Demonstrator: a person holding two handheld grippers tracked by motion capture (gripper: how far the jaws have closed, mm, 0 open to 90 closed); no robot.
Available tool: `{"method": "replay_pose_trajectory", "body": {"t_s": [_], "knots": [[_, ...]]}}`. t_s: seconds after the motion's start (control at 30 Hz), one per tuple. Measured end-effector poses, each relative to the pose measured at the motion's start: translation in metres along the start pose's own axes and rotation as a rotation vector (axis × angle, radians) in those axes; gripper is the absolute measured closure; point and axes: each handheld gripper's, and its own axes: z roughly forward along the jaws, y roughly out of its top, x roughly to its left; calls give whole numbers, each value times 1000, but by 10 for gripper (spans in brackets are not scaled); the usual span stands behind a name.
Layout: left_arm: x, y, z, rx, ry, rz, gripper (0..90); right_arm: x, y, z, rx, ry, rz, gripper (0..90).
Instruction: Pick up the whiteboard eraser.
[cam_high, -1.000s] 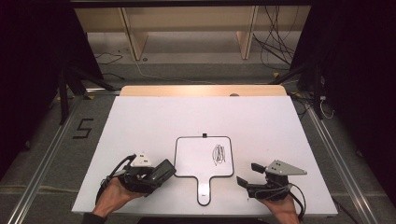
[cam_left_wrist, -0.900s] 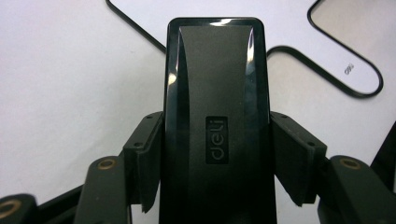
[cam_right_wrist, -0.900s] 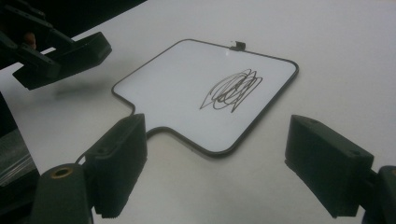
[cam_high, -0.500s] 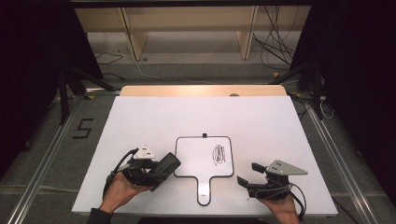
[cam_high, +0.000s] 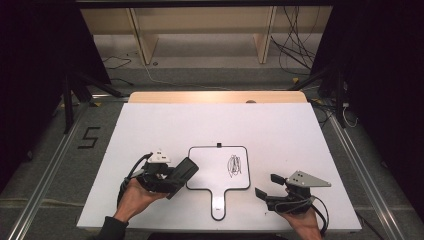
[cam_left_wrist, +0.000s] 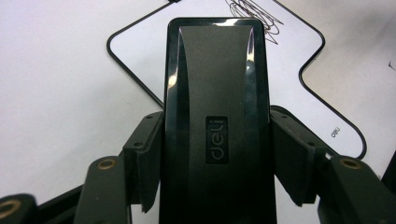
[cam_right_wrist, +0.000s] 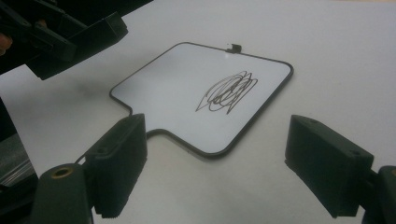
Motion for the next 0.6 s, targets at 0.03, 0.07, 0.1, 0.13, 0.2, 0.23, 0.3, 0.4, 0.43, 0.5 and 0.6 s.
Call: {"method": "replay_pose_trajectory", "body": {"t_s": [0.03,0.07,0.1,0.13,0.2,0.23,0.3,0.4,0.43,0.5,0.6], "knots": [[0,1,1,1,-3,-4,401,0,0,0,-1,0,1,217],[-1,1,1,1,-3,-2,401,0,0,0,-1,0,1,217],[-1,2,2,3,-1,-1,401,0,0,0,-1,0,0,217],[-1,3,2,2,0,-3,401,0,0,0,-1,0,-1,216],[-2,5,3,2,-5,-3,401,0,0,0,0,1,3,217],[-3,6,4,0,-2,2,401,0,0,0,0,1,4,216],[-4,9,6,-1,-2,1,401,0,0,0,-1,1,3,217],[-6,13,11,0,-4,7,401,0,0,-1,1,-1,5,216],[-7,15,12,2,-5,9,401,0,0,-1,-2,-1,5,217],[-7,17,16,5,-5,12,400,0,0,-1,-2,-3,6,216],[-8,21,21,5,-8,11,400,-1,0,0,0,-4,5,216]]}}
